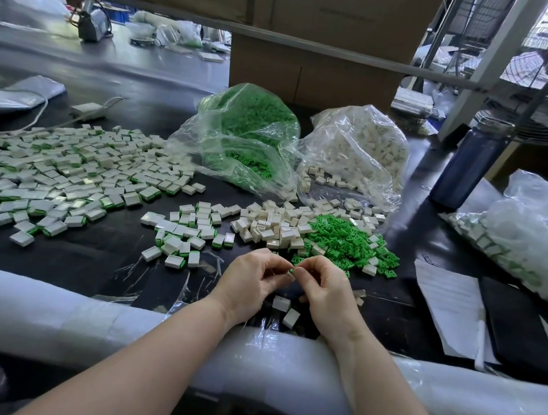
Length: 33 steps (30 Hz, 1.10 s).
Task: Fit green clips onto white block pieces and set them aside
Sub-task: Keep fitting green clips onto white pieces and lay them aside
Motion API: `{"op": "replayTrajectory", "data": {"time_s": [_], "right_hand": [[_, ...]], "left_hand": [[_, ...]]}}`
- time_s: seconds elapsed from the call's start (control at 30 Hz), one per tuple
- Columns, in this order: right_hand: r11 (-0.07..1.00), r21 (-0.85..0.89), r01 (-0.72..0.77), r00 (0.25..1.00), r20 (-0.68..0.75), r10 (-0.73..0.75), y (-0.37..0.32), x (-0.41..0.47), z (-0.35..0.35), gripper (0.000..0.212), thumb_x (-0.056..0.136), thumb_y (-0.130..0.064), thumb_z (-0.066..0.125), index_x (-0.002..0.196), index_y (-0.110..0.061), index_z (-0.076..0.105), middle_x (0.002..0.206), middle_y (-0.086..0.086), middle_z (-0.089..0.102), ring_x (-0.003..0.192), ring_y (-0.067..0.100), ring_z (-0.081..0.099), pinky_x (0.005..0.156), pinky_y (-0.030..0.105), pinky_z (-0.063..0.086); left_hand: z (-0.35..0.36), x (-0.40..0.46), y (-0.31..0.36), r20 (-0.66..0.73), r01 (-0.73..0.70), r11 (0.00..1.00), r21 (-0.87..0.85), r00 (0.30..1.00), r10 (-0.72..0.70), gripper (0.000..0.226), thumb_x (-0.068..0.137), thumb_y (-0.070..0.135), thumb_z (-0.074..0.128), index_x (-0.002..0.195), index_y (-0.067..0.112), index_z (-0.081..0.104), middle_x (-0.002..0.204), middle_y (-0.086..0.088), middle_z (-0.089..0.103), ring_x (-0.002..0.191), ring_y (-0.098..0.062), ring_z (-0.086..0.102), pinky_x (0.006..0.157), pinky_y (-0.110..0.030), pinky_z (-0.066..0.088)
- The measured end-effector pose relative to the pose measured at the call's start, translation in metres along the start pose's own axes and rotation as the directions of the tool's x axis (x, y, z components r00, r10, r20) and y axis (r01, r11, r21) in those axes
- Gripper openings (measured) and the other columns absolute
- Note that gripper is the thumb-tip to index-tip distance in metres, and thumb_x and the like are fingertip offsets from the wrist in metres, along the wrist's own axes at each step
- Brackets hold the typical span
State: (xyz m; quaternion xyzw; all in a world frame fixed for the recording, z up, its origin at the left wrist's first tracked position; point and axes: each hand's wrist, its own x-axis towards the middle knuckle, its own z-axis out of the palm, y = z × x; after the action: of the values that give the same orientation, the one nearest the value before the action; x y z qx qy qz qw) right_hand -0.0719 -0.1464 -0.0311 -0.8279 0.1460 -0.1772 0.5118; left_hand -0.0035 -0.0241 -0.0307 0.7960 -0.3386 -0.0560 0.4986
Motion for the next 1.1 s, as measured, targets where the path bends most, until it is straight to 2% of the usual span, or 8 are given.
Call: {"op": "replayTrajectory", "data": {"time_s": [0.1,0.2,0.33,0.4,0.53,0.6,0.83,1.1], "right_hand": [[1.000,-0.006,-0.004,1.000,0.002,0.004,0.000,0.000,0.000,0.005,0.091,-0.012,0.057,0.088,-0.011,0.060,0.081,0.003,0.061,0.073,0.015,0.056,0.068,0.036,0.052],[1.000,0.027,0.010,0.997,-0.079,-0.008,0.000,0.000,-0.002,0.010,0.089,-0.011,0.060,0.082,-0.018,0.060,0.079,0.000,0.062,0.068,0.011,0.056,0.061,0.026,0.051],[1.000,-0.001,-0.016,0.966,-0.259,0.015,0.004,0.002,-0.008,0.009,0.087,-0.012,0.064,0.079,-0.017,0.062,0.078,0.002,0.063,0.069,0.011,0.055,0.065,0.022,0.042],[0.998,-0.032,-0.049,0.951,-0.305,0.037,0.006,0.003,-0.010,0.008,0.087,-0.012,0.064,0.080,-0.015,0.063,0.080,0.004,0.064,0.073,0.013,0.055,0.068,0.022,0.042],[0.995,-0.049,-0.090,0.931,-0.360,0.066,0.008,0.004,-0.011,0.007,0.086,-0.013,0.064,0.080,-0.011,0.065,0.082,0.008,0.064,0.077,0.019,0.056,0.072,0.028,0.046],[0.993,-0.055,-0.102,0.924,-0.376,0.074,0.008,0.004,-0.012,0.008,0.086,-0.013,0.065,0.078,-0.012,0.065,0.080,0.007,0.064,0.077,0.020,0.056,0.072,0.029,0.045],[0.988,-0.067,-0.141,0.902,-0.420,0.100,0.009,0.005,-0.013,0.013,0.086,-0.010,0.063,0.074,-0.016,0.061,0.083,0.007,0.063,0.078,0.019,0.055,0.071,0.025,0.040],[0.962,-0.234,-0.141,0.925,-0.379,0.043,0.008,0.007,-0.012,0.019,0.093,-0.006,0.051,0.102,-0.009,0.067,0.099,-0.001,0.054,0.105,0.020,0.049,0.081,0.016,0.031]], "left_hand": [[-0.001,0.000,0.000,-0.003,0.000,1.000,-0.015,1.000,0.000,0.016,0.083,0.011,0.067,0.099,0.011,0.071,0.084,0.013,0.058,0.081,-0.004,0.057,0.077,-0.007,0.043],[-0.001,-0.001,0.001,-0.050,0.014,1.000,-0.009,0.999,-0.014,0.019,0.084,0.010,0.065,0.103,0.013,0.069,0.083,0.011,0.059,0.079,-0.005,0.058,0.076,-0.007,0.045],[-0.005,-0.001,0.000,-0.214,0.078,0.997,0.014,0.974,-0.073,0.024,0.087,0.005,0.059,0.106,0.018,0.065,0.083,0.007,0.060,0.075,-0.008,0.061,0.070,-0.013,0.052],[-0.008,0.000,-0.002,-0.316,0.116,0.992,0.058,0.944,-0.092,0.023,0.087,0.004,0.058,0.106,0.015,0.067,0.094,0.000,0.059,0.083,-0.012,0.060,0.077,-0.017,0.052],[-0.010,0.002,-0.006,-0.412,0.198,0.977,0.077,0.899,-0.150,0.028,0.088,0.003,0.057,0.115,0.010,0.064,0.111,-0.005,0.046,0.089,-0.010,0.047,0.084,-0.003,0.032],[-0.010,0.003,-0.007,-0.407,0.239,0.964,0.113,0.897,-0.174,0.032,0.088,0.004,0.058,0.120,0.004,0.059,0.120,-0.009,0.040,0.092,-0.011,0.043,0.086,-0.001,0.024],[-0.007,0.004,-0.006,-0.277,0.355,0.903,0.241,0.917,-0.287,0.040,0.091,0.014,0.056,0.126,-0.003,0.048,0.136,-0.012,0.027,0.123,-0.027,0.039,0.106,-0.022,0.027],[-0.003,0.002,-0.004,-0.186,0.302,0.877,0.373,0.951,-0.249,0.054,0.094,0.019,0.050,0.142,0.001,0.030,0.155,-0.004,0.007,0.144,-0.021,0.006,0.114,-0.027,0.013]]}}
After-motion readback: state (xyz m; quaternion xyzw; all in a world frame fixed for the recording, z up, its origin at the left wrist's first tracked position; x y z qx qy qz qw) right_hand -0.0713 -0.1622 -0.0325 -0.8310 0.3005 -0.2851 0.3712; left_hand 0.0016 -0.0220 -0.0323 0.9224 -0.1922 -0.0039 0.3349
